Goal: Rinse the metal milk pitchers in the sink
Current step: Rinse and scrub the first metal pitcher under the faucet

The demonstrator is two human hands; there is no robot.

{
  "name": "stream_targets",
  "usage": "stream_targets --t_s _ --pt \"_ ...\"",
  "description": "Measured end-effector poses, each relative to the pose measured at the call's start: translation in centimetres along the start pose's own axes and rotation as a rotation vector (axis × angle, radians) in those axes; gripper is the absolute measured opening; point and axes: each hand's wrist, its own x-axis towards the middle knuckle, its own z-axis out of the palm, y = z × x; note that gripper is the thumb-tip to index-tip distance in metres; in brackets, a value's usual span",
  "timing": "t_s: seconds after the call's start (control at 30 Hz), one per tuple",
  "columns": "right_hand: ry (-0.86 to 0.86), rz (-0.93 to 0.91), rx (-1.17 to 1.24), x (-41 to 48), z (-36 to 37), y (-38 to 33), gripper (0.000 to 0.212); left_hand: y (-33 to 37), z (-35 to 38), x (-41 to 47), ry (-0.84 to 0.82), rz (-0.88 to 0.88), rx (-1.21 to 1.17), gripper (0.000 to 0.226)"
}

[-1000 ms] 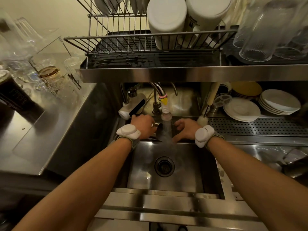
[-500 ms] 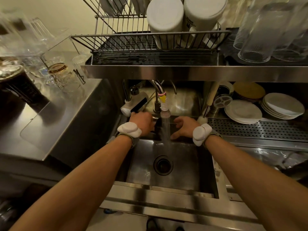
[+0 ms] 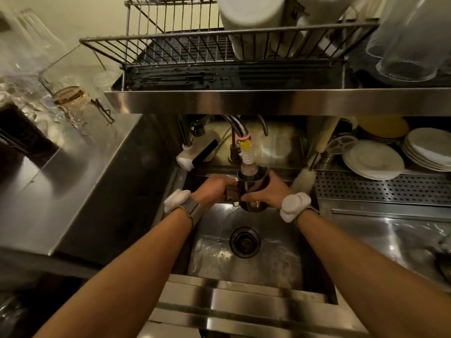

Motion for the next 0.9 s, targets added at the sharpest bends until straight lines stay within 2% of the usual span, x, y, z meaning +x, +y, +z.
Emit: stream_targets --t_s 0.1,0.17,0.23,0.33,0.47,0.63,0.9 --pt "0.047 0.012 -0.024 0.3 0.6 0.6 0.090 -0.3 -0.9 0.5 0.056 0.060 0.182 0.033" --pt "0.087 0.024 -0.028 0.5 0.6 0.7 0.091 -0.7 -1.7 0.6 0.133 0.052 0.218 0.040" --pt "0.138 0.016 -0.007 1.0 0.7 0.2 0.091 -1.4 -2.5 0.6 0.210 0.063 0.283 0.038" --pt "0.106 -0.030 0.000 1.1 1.6 -0.9 0.088 -2.2 -3.6 0.9 0.213 0.087 0.400 0.038" --pt "0.145 -0.035 0.083 0.8 0.6 -0.5 0.087 -2.0 -4.0 0.9 0.222 0.084 0.369 0.042" --pt "0.073 -0.061 0.025 0.6 0.4 -0.8 0.091 -1.6 -4.3 0.6 0.283 0.134 0.322 0.043" --pt "0.060 -0.070 0.016 0.6 0.3 -1.2 0.086 -1.2 -4.5 0.4 0.301 0.142 0.320 0.045"
